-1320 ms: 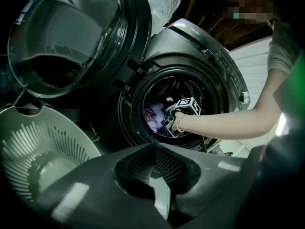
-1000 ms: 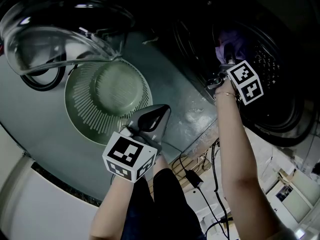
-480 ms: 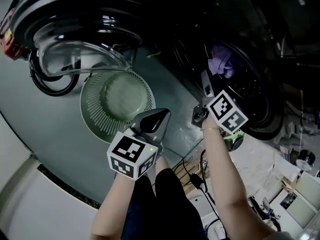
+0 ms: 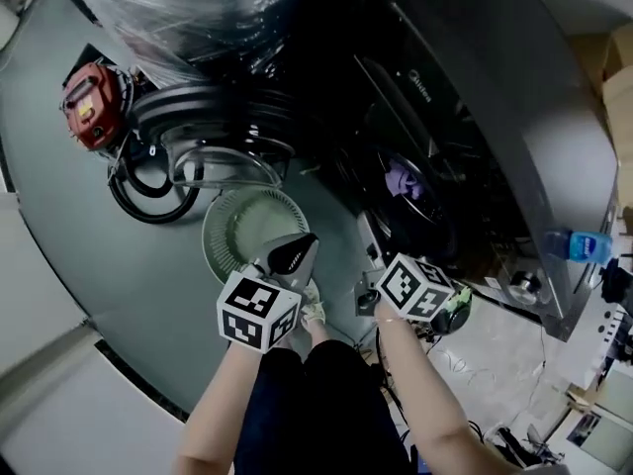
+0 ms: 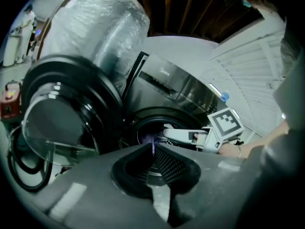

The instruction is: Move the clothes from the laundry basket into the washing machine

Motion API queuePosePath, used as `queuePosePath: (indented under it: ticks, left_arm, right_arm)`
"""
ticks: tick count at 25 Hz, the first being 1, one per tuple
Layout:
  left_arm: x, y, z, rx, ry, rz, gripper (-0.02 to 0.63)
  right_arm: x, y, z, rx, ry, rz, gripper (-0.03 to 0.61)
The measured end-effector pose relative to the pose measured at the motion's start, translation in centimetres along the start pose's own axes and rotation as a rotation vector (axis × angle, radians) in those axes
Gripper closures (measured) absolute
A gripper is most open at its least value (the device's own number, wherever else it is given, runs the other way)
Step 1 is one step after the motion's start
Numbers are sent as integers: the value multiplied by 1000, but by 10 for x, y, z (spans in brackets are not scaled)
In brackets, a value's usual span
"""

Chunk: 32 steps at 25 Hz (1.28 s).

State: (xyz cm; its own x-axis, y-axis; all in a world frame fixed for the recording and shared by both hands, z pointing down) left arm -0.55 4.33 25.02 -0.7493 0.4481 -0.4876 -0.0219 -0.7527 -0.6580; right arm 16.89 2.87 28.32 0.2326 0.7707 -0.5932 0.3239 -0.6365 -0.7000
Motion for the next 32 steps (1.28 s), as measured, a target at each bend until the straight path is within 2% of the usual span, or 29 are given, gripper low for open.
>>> queuePosePath:
  ticks: [3,7,8,9,10,15,18,23,27,32]
  left_arm:
    - [29,32,-16,-31,31,-36,595]
    - [61,62,-49,-45,61,-89,594]
    - [69,66,-59,-43,65,-100,594]
    - [78,69,-67,-38,70,-110,594]
    - [86,73,-75,-32,73,-119,595]
    - [124,90,-98,-25,53,-158,609]
    - [146,101,-107,-30,43,-188,609]
    - [178,115,-117,-106,53,-198,609]
    - [201,123,-125,-152,68,-226,609]
    - [219,123,-124,-161,97,-249,609]
  right_arm:
    - [32,29,39,7,80,-34,295]
    - [74,69,76,6,174,-81,418]
    - [85,76,83,18,190,-81,460]
    - [96,83,91,34,205,-83,537]
    - [107,90,98,48,228,-88,551]
    - [141,123,145,120,413,-113,551]
    - [159,132,171,201,477,-108,551]
    - [186,132,206,295,566,-85,551]
    - [202,133,223,349,602,-79,551]
    - [213,147,242,461,617,-118,551]
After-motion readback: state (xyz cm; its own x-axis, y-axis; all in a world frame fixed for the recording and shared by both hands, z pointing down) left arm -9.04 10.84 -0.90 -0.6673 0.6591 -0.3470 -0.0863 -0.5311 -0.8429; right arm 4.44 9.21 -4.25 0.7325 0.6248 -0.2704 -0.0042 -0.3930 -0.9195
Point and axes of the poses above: the fingertips, and each gripper's own axes: x backward along the fingers, z to its left, y out of its top, the point moved 5 cm from there along x, backward along the fingers, and after that the axes turned 5 degrees about x, right-handed, at the moved point
